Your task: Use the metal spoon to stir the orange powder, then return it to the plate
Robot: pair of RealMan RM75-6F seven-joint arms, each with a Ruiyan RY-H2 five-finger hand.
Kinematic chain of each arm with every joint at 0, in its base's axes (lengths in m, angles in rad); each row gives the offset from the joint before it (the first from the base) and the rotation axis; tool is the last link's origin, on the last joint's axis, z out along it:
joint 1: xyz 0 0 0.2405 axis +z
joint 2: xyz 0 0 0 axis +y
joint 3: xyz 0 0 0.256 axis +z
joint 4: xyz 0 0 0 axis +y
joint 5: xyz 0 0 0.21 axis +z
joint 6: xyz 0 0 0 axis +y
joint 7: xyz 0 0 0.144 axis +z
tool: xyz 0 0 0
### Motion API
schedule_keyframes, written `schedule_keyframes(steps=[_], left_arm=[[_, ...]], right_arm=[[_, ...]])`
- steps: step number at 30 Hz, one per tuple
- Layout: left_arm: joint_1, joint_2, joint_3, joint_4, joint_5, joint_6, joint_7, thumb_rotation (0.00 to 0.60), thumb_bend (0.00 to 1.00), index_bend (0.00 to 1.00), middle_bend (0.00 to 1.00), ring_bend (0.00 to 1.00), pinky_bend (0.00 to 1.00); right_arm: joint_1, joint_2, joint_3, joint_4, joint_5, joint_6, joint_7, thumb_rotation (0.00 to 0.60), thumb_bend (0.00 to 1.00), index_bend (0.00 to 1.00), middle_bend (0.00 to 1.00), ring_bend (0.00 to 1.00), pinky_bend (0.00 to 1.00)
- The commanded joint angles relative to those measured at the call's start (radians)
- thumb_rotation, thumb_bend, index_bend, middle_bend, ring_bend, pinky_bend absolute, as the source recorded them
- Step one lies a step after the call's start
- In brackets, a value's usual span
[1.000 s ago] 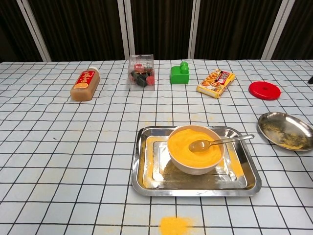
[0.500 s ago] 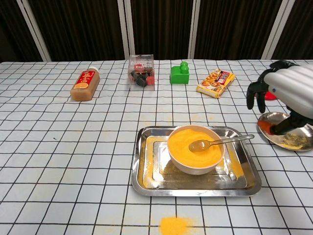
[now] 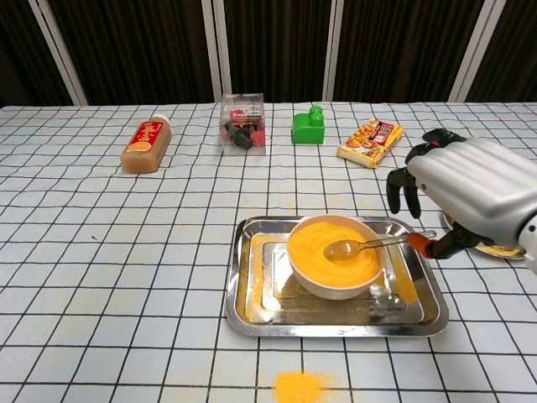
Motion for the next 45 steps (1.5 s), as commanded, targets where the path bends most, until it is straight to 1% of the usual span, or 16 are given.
schedule_keyframes(steps=[1, 13, 22, 25, 36, 45], left_arm=[[0.0, 0.001, 0.0, -0.001, 0.0, 0.001, -0.002, 0.6, 0.0, 0.0, 0.0, 0.0, 0.0], [0.0, 0.0, 0.001, -0.003, -0.008, -0.006, -0.004, 0.6, 0.0, 0.0, 0.0, 0.0, 0.0], [0.0, 0.002, 0.002, -0.007, -0.011, -0.008, -0.006, 0.6, 0.0, 0.0, 0.0, 0.0, 0.0], [0.0, 0.003, 0.002, -0.008, -0.012, -0.009, -0.007, 0.6, 0.0, 0.0, 0.0, 0.0, 0.0], [-0.001, 0.004, 0.002, -0.011, -0.017, -0.015, -0.007, 0.6, 0.0, 0.0, 0.0, 0.0, 0.0], [-0.001, 0.005, 0.003, -0.015, -0.02, -0.018, -0.008, 0.6, 0.0, 0.0, 0.0, 0.0, 0.0]], right_arm=[[0.0, -0.012, -0.009, 0.004, -0.001, 0.001, -0.011, 0.6, 0.41, 0.45, 0.5, 0.18, 0.0], [0.016, -0.048, 0.003, 0.043, 0.016, -0.006, -0.016, 0.6, 0.41, 0.45, 0.5, 0.18, 0.0], [0.02, -0.068, -0.007, 0.072, 0.016, -0.009, -0.013, 0.6, 0.41, 0.45, 0.5, 0.18, 0.0], [0.021, -0.074, -0.008, 0.078, 0.02, -0.01, -0.012, 0.6, 0.41, 0.47, 0.5, 0.18, 0.0], [0.027, -0.082, 0.006, 0.09, 0.039, -0.014, -0.007, 0.6, 0.41, 0.48, 0.5, 0.18, 0.0], [0.029, -0.086, 0.001, 0.094, 0.045, -0.012, -0.009, 0.6, 0.41, 0.48, 0.5, 0.18, 0.0]])
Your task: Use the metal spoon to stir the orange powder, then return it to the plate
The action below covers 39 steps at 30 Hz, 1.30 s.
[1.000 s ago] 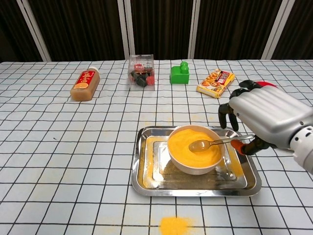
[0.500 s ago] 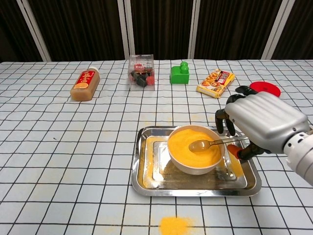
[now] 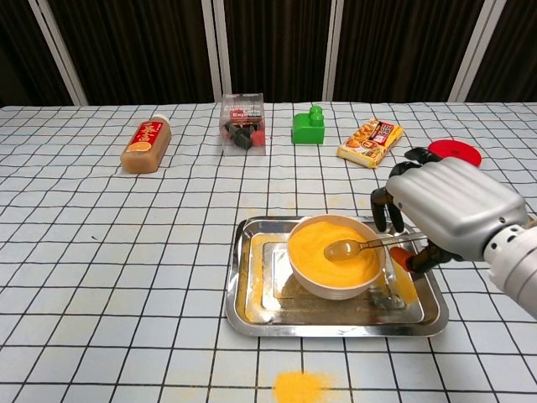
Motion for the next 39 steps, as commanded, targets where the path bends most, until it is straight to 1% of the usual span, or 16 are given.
schedule_keyframes(steps=[1, 8, 31, 33, 37, 39], left_arm=[[0.0, 0.001, 0.0, -0.001, 0.0, 0.0, -0.001, 0.6, 0.0, 0.0, 0.0, 0.0, 0.0], [0.0, 0.002, 0.0, -0.003, -0.003, -0.003, -0.005, 0.6, 0.0, 0.0, 0.0, 0.0, 0.0], [0.0, 0.003, 0.0, -0.005, -0.006, -0.004, -0.004, 0.6, 0.0, 0.0, 0.0, 0.0, 0.0], [0.0, 0.004, 0.0, -0.006, -0.007, -0.004, -0.004, 0.6, 0.0, 0.0, 0.0, 0.0, 0.0], [0.0, 0.004, 0.0, -0.006, -0.007, -0.005, -0.004, 0.6, 0.0, 0.0, 0.0, 0.0, 0.0], [0.0, 0.004, 0.0, -0.007, -0.008, -0.006, -0.004, 0.6, 0.0, 0.0, 0.0, 0.0, 0.0]], right_arm=[[0.0, -0.003, -0.001, 0.005, 0.002, 0.0, 0.002, 0.6, 0.41, 0.48, 0.5, 0.18, 0.0], [0.001, -0.011, 0.0, 0.026, 0.01, -0.002, 0.014, 0.6, 0.42, 0.52, 0.5, 0.18, 0.0], [0.002, -0.015, 0.003, 0.03, 0.015, 0.01, 0.025, 0.6, 0.43, 0.53, 0.5, 0.18, 0.0], [0.002, -0.015, 0.004, 0.031, 0.017, 0.01, 0.024, 0.6, 0.45, 0.53, 0.5, 0.18, 0.0], [0.003, -0.015, 0.004, 0.032, 0.02, 0.009, 0.023, 0.6, 0.53, 0.54, 0.5, 0.18, 0.0], [0.003, -0.016, 0.003, 0.033, 0.021, 0.008, 0.021, 0.6, 0.55, 0.55, 0.5, 0.18, 0.0]])
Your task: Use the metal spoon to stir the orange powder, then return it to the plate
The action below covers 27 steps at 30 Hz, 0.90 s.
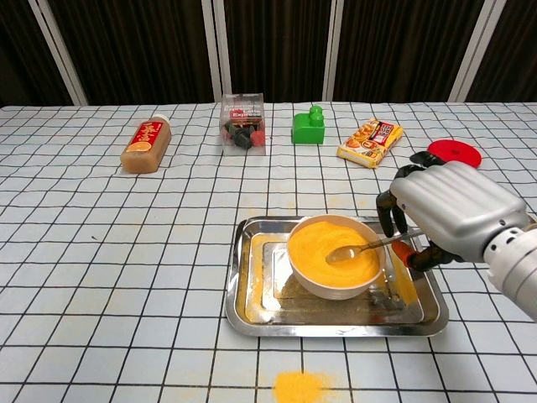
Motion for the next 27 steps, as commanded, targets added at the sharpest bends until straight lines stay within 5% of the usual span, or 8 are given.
schedule_keyframes(steps=[1, 11, 27], left_arm=[[0.0, 0.0, 0.0, -0.001, 0.0, -0.001, 0.0, 0.6, 0.0, 0.0, 0.0, 0.0, 0.0], [0.0, 0.001, 0.0, -0.001, -0.001, -0.001, -0.001, 0.6, 0.0, 0.0, 0.0, 0.0, 0.0], [0.001, 0.001, 0.0, -0.002, 0.0, 0.001, -0.005, 0.6, 0.0, 0.0, 0.0, 0.0, 0.0]], right_arm=[[0.001, -0.001, 0.0, 0.001, 0.002, -0.001, -0.002, 0.6, 0.56, 0.55, 0.5, 0.18, 0.0], [0.0, -0.001, -0.003, -0.001, 0.005, 0.006, -0.01, 0.6, 0.56, 0.58, 0.51, 0.18, 0.0], [0.002, 0.007, -0.01, 0.007, -0.074, 0.017, 0.068, 0.6, 0.71, 0.83, 0.7, 0.39, 0.0]])
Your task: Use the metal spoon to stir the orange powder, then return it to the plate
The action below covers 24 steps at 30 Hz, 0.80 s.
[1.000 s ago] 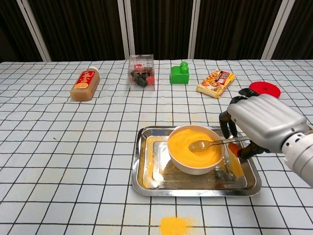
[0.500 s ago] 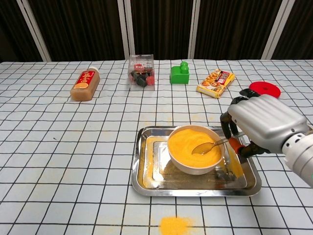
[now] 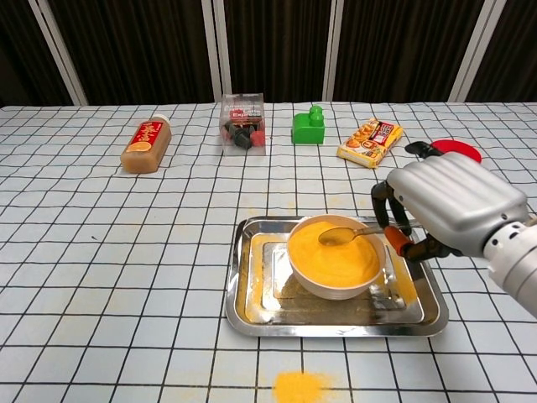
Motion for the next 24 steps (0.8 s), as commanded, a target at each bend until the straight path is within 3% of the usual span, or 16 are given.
schedule_keyframes(steps=[1, 5, 18, 24], left_arm=[[0.0, 0.0, 0.0, 0.0, 0.0, 0.0, -0.001, 0.6, 0.0, 0.0, 0.0, 0.0, 0.0], [0.0, 0.0, 0.0, -0.001, -0.001, 0.0, -0.002, 0.6, 0.0, 0.0, 0.0, 0.0, 0.0], [0.001, 0.002, -0.001, -0.004, -0.001, 0.002, -0.005, 0.6, 0.0, 0.0, 0.0, 0.0, 0.0], [0.003, 0.001, -0.001, -0.004, 0.001, 0.007, -0.009, 0.6, 0.0, 0.0, 0.0, 0.0, 0.0]], right_arm=[[0.0, 0.004, -0.001, 0.002, -0.012, 0.001, 0.01, 0.6, 0.71, 0.84, 0.71, 0.39, 0.0], [0.001, 0.008, -0.002, 0.004, -0.024, 0.0, 0.014, 0.6, 0.73, 0.9, 0.75, 0.43, 0.0], [-0.008, 0.034, -0.018, -0.027, -0.051, 0.011, -0.024, 0.6, 0.75, 0.93, 0.78, 0.47, 0.0], [0.003, 0.031, -0.053, 0.034, -0.163, 0.04, -0.092, 0.6, 0.75, 0.93, 0.78, 0.47, 0.0]])
